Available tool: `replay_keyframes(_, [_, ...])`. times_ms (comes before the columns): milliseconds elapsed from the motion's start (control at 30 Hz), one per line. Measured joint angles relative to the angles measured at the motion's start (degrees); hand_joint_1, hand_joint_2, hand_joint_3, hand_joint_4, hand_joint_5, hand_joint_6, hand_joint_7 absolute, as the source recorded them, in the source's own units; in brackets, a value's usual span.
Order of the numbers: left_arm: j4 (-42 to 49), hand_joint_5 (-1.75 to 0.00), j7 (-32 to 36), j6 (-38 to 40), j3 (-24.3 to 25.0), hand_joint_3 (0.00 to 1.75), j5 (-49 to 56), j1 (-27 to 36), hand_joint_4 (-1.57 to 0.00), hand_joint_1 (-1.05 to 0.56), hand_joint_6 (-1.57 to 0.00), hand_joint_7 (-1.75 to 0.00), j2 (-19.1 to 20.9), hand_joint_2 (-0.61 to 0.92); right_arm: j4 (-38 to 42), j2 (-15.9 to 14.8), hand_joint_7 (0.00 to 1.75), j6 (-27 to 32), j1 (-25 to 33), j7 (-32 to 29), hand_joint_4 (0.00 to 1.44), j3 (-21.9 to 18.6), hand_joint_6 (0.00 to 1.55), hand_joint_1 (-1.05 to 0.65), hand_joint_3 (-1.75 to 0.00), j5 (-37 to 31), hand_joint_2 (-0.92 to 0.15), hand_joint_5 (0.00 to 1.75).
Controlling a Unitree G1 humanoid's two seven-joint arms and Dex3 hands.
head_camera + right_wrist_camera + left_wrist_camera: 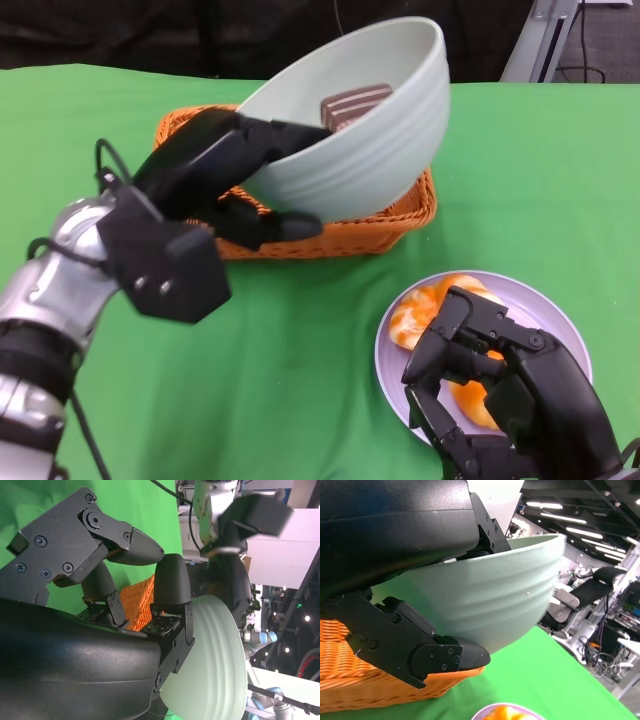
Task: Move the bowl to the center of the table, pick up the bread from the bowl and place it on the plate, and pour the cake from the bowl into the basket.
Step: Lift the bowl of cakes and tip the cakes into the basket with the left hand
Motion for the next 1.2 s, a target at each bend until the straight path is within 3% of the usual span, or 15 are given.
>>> replay_keyframes(267, [5.3, -1.75, 1.0, 5.4, 0.0, 0.61, 0.5, -4.7, -0.79, -0.27, -0.69, -1.40, -4.6, 0.81, 0.9, 0.0, 1.48, -0.1, 0.0, 0.1, 0.62, 0.5, 0.58, -0.29, -1.00, -0.2, -0.50, 1.73])
replay_keyframes(500, [7.8, -1.75, 1.7, 11.5, 1.5, 0.59, -0.9, -6.6, -0.79, -0.27, -0.67, -1.43, -8.9, 0.84, 1.9, 0.0, 1.48, -0.2, 0.0, 0.4, 0.62, 0.7, 0.57, -0.30, -0.98, -0.2, -0.52, 1.73])
replay_keyframes(833, [8.9, -1.75, -0.7, 22.1, 8.1, 0.57, -11.3, -9.1, -0.79, -0.28, -0.65, -1.53, -15.7, 0.86, 2.9, 0.0, 1.48, -1.7, 0.0, 0.6, 0.61, 1.1, 0.58, -0.31, -0.94, -0.6, -0.54, 1.74])
replay_keyframes(1200, [11.7, -1.75, -5.1, 33.1, 17.3, 0.72, -23.4, -10.7, -0.76, -0.29, -0.59, -1.70, -19.4, 0.77, 5.0, 0.2, 1.51, -4.5, -0.4, 0.8, 0.61, 1.6, 0.57, -0.31, -0.92, -0.5, -0.56, 1.75])
